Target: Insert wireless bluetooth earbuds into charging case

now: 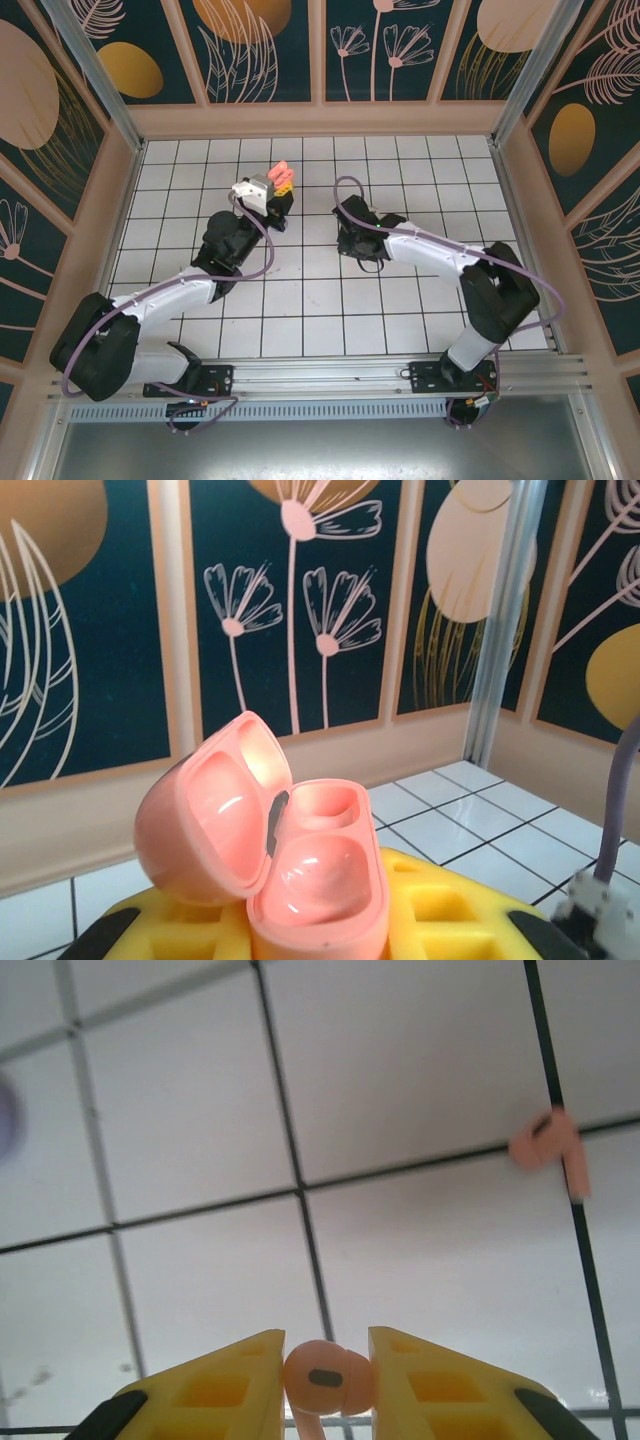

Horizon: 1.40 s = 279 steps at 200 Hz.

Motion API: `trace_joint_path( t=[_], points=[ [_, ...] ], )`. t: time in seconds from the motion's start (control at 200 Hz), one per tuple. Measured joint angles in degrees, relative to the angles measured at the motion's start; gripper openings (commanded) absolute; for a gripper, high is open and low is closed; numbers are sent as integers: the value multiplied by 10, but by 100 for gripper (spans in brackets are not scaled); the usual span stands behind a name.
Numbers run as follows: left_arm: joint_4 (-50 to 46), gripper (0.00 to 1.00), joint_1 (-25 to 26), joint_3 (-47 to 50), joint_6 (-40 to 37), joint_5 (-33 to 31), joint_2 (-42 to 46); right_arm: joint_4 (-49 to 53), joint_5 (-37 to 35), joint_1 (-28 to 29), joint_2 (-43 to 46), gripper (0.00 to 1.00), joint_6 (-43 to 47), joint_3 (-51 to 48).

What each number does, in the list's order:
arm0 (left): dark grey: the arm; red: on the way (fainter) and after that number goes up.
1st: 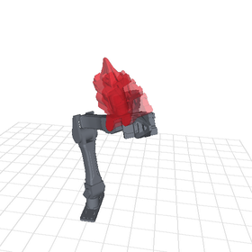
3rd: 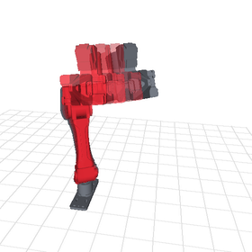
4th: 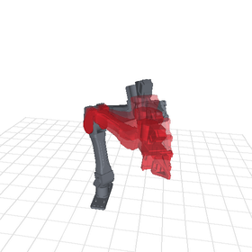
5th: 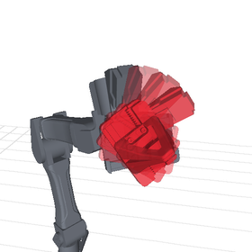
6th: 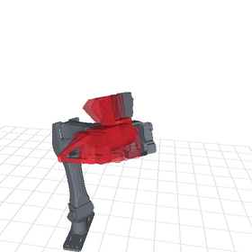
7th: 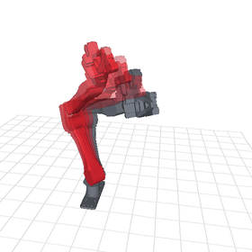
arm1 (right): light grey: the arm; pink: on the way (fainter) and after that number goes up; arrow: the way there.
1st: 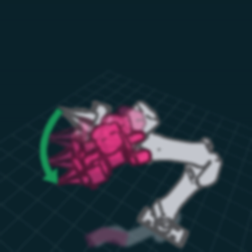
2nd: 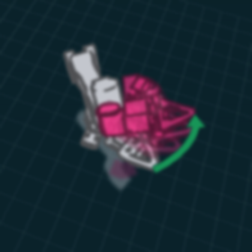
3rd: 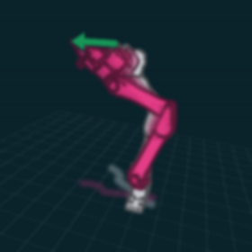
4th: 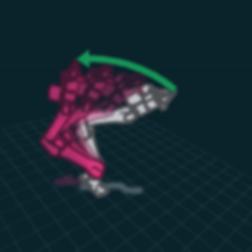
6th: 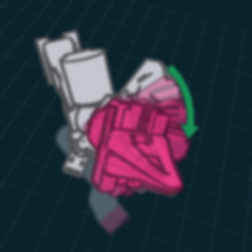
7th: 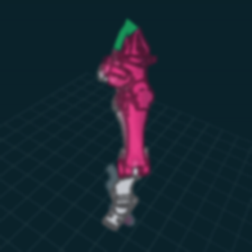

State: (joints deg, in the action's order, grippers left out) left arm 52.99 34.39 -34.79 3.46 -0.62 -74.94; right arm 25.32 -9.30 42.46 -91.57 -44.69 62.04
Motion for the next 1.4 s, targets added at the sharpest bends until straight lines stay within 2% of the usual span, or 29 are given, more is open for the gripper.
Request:
trace_joint_path(
  t=[0.375, 0.771, 1.066, 1.396],
  points=[
    [103, 0, 0, 48, -42, 114, -5, -57, -33, -7, 86, 28, 90, 87],
    [117, 0, 0, 43, -67, 194, -52, -142, -21, -7, 130, 29, 170, 137],
    [70, 0, 0, -53, -55, 213, -98, -254, 31, -2, 184, 29, 204, 75],
    [27, 0, 0, -99, -44, 223, -112, -371, 82, 9, 204, 30, 219, -13]
  ],
)
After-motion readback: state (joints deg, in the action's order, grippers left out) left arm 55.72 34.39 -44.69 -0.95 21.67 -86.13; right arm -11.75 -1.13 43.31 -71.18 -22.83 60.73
